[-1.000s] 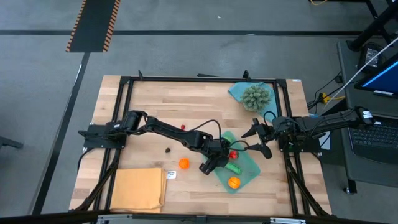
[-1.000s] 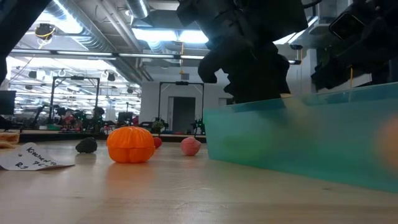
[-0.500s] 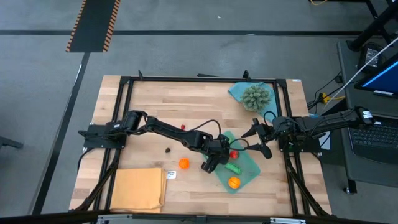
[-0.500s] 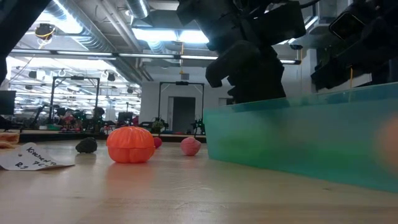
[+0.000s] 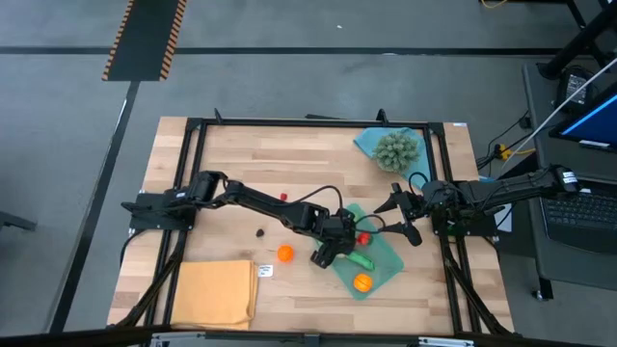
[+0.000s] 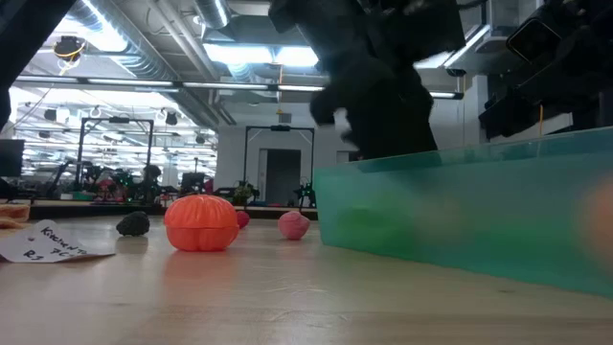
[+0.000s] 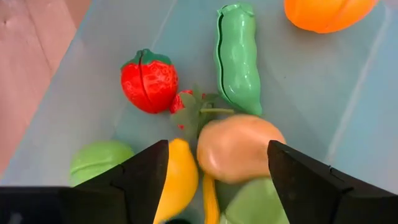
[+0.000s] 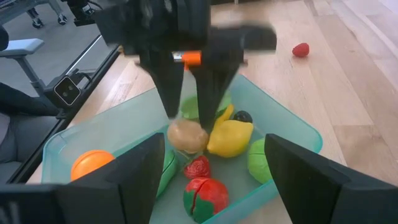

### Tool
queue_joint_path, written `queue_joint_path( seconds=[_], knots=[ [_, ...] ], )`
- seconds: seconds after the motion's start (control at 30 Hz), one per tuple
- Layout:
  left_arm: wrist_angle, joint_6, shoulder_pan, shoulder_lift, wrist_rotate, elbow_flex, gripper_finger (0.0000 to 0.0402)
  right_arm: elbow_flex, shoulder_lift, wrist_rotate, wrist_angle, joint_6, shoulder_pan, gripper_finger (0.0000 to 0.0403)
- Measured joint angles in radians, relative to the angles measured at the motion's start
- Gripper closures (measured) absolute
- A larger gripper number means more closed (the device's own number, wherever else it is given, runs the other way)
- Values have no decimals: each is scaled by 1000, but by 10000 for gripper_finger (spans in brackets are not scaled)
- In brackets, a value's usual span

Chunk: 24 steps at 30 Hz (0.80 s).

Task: Pick and placing Produce into tupperware
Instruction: Put the potato into the green bin, then put the raspberry into the green bin

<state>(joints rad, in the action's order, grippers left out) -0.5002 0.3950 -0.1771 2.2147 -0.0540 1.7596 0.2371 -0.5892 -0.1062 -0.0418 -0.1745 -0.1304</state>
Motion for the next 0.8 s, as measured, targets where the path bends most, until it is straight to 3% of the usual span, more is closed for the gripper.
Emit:
queue_joint_path(
  seconds=[0.27,0.4,0.57,0.8],
  knots=[
    [-159,-77,7,-142,81,-4,142,0,0,1,64,55,0,125],
    [-156,-97,22,-240,69,-74,138,0,0,0,115,80,0,125],
    [-69,-112,37,-400,59,-231,138,0,-4,0,129,78,0,125],
    [195,-180,73,-685,29,-572,139,0,-30,2,165,96,0,125]
  ],
)
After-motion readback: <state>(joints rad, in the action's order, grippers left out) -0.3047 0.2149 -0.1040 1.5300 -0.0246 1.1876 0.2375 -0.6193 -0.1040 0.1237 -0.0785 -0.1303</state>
